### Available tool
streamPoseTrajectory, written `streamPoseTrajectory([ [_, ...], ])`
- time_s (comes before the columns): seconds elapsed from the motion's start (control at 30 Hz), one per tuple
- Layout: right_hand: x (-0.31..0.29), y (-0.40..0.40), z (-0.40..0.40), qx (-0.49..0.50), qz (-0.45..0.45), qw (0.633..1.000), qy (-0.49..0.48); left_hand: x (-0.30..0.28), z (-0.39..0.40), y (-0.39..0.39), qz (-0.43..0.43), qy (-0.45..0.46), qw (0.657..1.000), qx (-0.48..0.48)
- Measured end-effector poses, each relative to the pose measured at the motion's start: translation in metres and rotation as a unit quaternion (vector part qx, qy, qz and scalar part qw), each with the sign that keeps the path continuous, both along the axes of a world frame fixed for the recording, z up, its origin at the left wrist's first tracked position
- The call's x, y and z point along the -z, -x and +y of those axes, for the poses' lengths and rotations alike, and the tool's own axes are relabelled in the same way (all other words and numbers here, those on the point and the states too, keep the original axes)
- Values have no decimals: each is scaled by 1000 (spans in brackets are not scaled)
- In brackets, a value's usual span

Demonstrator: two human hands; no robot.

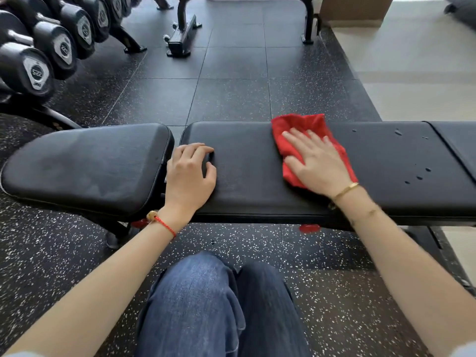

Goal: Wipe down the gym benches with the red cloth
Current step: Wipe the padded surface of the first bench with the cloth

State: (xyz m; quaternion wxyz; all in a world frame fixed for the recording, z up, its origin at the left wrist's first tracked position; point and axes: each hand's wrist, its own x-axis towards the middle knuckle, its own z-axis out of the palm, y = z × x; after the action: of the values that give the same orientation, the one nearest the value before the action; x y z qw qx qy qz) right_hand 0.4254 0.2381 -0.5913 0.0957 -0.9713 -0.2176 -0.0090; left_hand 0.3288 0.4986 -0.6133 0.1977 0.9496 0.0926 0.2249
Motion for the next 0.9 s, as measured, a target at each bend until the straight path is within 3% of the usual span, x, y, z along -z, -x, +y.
streamPoseTrajectory([
  [0.13, -6, -43, 15, 91, 38, 995, -6, -1, -5, 0, 3, -8, 1000, -9],
  [0.3, 0, 20, 72, -45, 3, 999, -5, -3, -6, 1, 8, -6, 1000, -13],
  [0.43, 1, 75, 57, -104, -13, 994, -18, -1, -5, 3, 7, 3, 1000, -3],
  [0.63, 0, 43, -19, 3, 5, 1000, -13, -1, -4, 4, 10, -5, 1000, 4],
  [0.77, -6, -11, -4, 106, 33, 994, -4, -4, -9, 3, 14, -14, 1000, -10],
  [0.9, -5, 8, 63, 11, 29, 999, -5, -4, -9, 3, 16, -14, 1000, -11],
])
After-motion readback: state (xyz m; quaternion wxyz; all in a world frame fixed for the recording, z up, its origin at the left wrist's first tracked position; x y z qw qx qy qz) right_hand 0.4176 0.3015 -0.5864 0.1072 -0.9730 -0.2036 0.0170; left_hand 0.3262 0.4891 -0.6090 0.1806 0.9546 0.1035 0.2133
